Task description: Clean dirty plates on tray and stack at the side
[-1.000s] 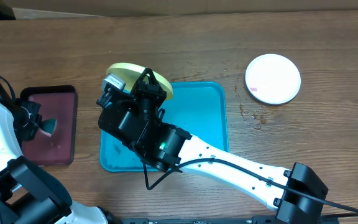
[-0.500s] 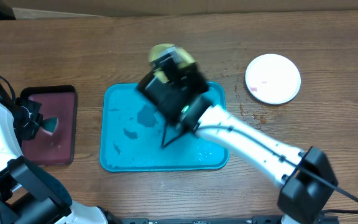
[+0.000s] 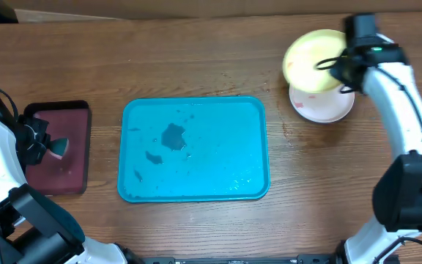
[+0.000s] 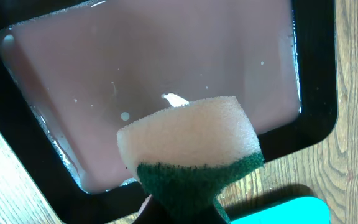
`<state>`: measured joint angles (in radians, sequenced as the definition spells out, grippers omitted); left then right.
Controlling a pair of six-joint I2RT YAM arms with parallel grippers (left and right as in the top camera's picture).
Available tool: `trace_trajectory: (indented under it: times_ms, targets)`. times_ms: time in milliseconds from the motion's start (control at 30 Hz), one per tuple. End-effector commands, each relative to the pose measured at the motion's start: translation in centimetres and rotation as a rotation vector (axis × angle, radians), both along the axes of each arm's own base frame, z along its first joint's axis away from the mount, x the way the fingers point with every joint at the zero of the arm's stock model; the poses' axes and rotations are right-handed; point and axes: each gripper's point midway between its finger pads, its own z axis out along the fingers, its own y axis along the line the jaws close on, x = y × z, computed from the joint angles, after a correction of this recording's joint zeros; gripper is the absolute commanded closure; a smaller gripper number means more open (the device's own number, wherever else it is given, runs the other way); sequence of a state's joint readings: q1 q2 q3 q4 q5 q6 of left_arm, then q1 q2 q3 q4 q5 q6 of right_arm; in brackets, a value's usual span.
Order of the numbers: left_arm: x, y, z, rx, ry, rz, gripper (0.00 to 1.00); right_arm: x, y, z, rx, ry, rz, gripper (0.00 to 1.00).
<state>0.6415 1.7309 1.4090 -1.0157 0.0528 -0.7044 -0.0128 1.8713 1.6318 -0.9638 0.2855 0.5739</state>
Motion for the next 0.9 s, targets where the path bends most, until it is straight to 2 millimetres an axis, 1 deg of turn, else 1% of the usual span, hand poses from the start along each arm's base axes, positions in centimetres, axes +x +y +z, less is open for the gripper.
trace_trajectory:
  times_ms: [0, 67, 100, 267, 300, 333, 367, 400, 433, 533, 600, 633, 700, 733, 800, 867]
  targets:
    - [0.2, -0.1, -0.1, -0.003, -0.005, -0.011, 0.96, -1.1, -2.3, -0.3, 0.112, -0.012, -0.078, 0.96]
    - [0.2, -0.1, -0.1, -0.004, -0.004, -0.012, 0.96, -1.5, -3.6, -1.2, 0.119, -0.005, -0.108, 0.96]
    - [0.2, -0.1, -0.1, -0.003, -0.005, -0.012, 0.96, -1.6, -3.7, -1.6, 0.129, -0.005, -0.111, 0.96]
    - [0.2, -0.1, -0.1, -0.004, -0.004, -0.012, 0.96, -1.2, -2.9, -3.6, 0.179, -0.027, -0.089, 0.96]
    - [0.2, -0.1, -0.1, -0.004, -0.004, -0.012, 0.96, -1.2, -2.7, -3.9, 0.179, -0.03, -0.084, 0.95]
    - [0.1, -0.1, -0.1, -0.004, -0.004, -0.012, 0.96, -1.1, -2.5, -4.3, 0.179, -0.032, -0.079, 0.87]
    - [0.1, -0.1, -0.1, -0.004, -0.004, -0.012, 0.96, -1.2, -2.3, -4.6, 0.18, -0.031, -0.076, 0.76]
    - [0.2, -0.1, -0.1, -0.004, -0.004, -0.012, 0.96, -1.3, -2.2, -4.9, 0.18, -0.027, -0.073, 0.59]
    - [0.2, -0.1, -0.1, -0.004, -0.004, -0.012, 0.96, -1.5, -1.9, -5.2, 0.182, -0.019, -0.069, 0.49]
    - [0.2, -0.1, -0.1, -0.003, -0.005, -0.011, 0.96, -1.6, -0.8, -5.6, 0.216, -0.008, -0.045, 0.46]
    - [0.2, -0.1, -0.1, -0.003, -0.005, -0.012, 0.96, -1.4, 0.9, -5.6, 0.281, -0.009, 0.01, 0.45]
    - [0.2, -0.1, -0.1, -0.003, -0.005, -0.012, 0.96, -1.2, 2.2, -5.5, 0.322, -0.011, 0.067, 0.44]
    - [0.2, 0.0, -0.1, -0.002, -0.007, -0.012, 0.96, -0.8, 5.0, -5.1, 0.402, -0.027, 0.209, 0.41]
    - [0.3, 0.0, 0.0, 0.0, -0.009, -0.012, 0.96, -0.7, 7.6, -4.6, 0.462, -0.04, 0.329, 0.37]
    - [0.5, 0.2, -0.1, 0.009, -0.018, -0.017, 0.96, -0.8, 10.3, -4.2, 0.501, -0.041, 0.411, 0.34]
    - [0.7, 0.3, -0.3, 0.019, -0.027, -0.027, 0.96, -1.1, 12.6, -4.2, 0.504, -0.031, 0.462, 0.33]
